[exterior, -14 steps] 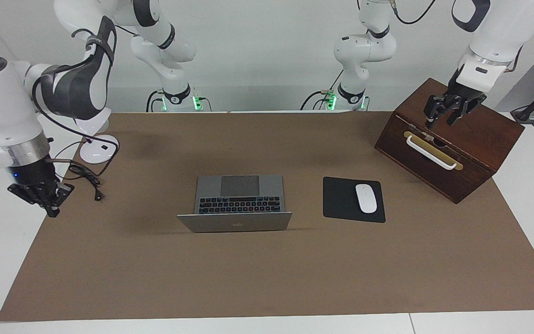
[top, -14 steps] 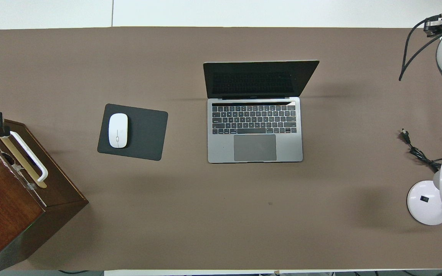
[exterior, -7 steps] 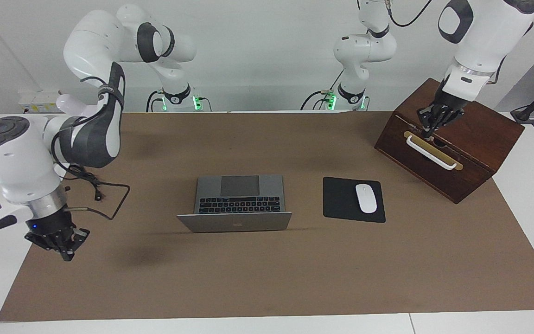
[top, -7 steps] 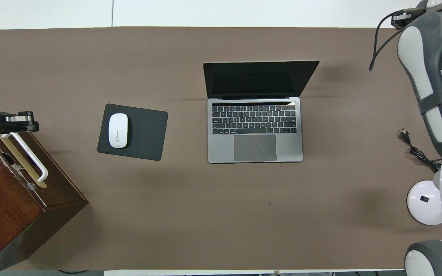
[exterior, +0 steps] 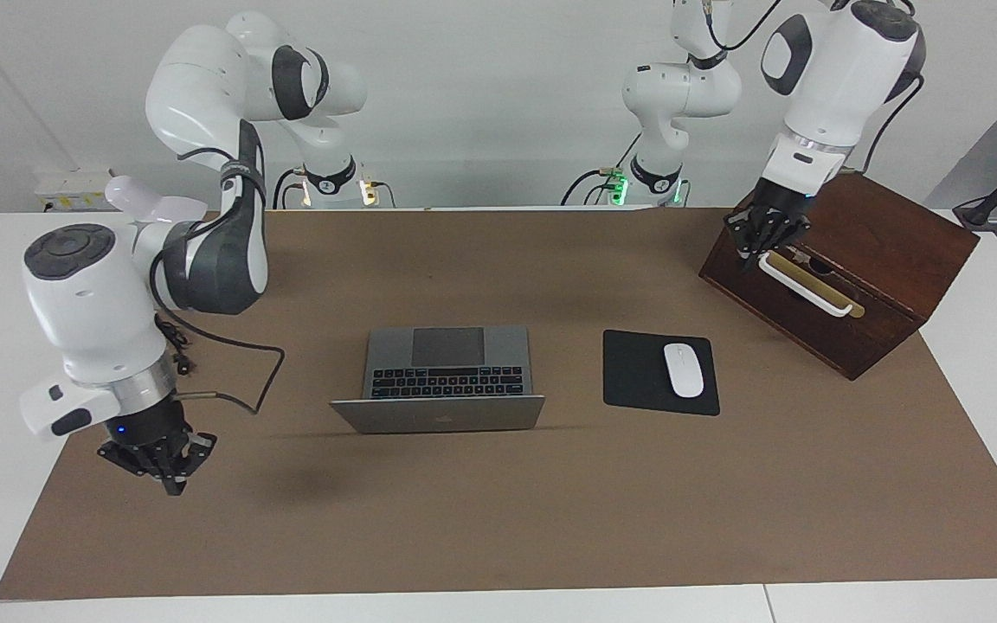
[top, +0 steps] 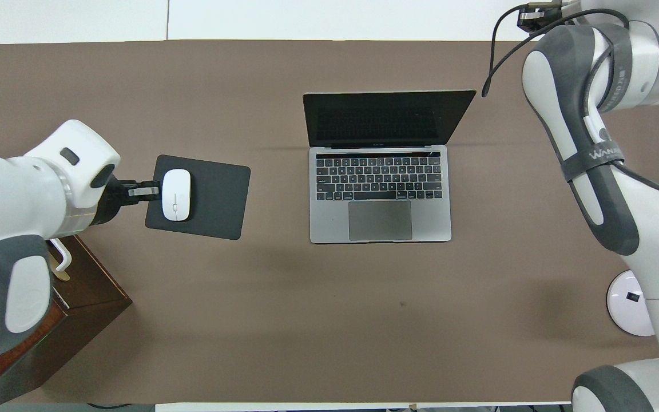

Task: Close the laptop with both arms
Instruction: 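Move the left gripper toward the laptop front while the right gripper reaches forward, then place the left gripper at the laptop base while the right gripper reaches the screen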

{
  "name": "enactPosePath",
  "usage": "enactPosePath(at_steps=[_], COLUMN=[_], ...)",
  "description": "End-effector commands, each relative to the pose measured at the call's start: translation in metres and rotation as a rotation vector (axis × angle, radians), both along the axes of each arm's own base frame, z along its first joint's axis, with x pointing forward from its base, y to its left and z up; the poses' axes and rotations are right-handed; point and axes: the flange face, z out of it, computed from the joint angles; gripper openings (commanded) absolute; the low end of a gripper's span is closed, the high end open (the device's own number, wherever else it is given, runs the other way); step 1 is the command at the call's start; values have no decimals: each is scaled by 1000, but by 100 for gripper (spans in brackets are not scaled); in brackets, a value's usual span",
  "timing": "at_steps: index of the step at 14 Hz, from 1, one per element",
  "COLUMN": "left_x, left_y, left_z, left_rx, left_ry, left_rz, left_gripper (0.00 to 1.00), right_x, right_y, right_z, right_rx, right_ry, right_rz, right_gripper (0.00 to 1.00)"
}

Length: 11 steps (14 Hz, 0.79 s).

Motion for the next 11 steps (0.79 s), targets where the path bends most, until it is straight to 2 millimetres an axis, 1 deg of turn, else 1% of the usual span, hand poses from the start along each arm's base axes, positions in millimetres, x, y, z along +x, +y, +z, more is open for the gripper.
enactPosePath(at_steps=[1, 3, 4, 5, 6, 7, 9, 10, 11], left_x=[-20, -32, -39, -45, -49, -52, -62, -67, -72], left_y=[-28, -53, -67, -81, -99, -112, -136, -145, -151], left_z=[-20, -48, -61, -82, -96, -111, -132, -142, -147], left_rx=[-52, -71, -83, -95, -109, -124, -140, -152, -169], left_ry=[-53, -95, -120, -133, -159, -178, -219, -240, -267], left_rz=[-25, -52, -72, -86, -107, -110, -140, -144, -138], left_gripper=[0, 0, 0, 0, 0, 0, 0, 0, 0], right_x=[1, -5, -7, -7, -8, -10, -12, -12, -12], right_y=[25, 66, 75, 77, 79, 86, 93, 93, 93], right_z=[4, 11, 11, 10, 13, 11, 15, 16, 17], right_rx=[30, 46, 52, 56, 52, 40, 41, 43, 42], right_ry=[-28, -34, -31, -33, -37, -27, -39, -39, -40], right_rz=[-24, 2, -4, -2, 4, 19, 28, 31, 30], right_gripper=[0, 0, 0, 0, 0, 0, 0, 0, 0])
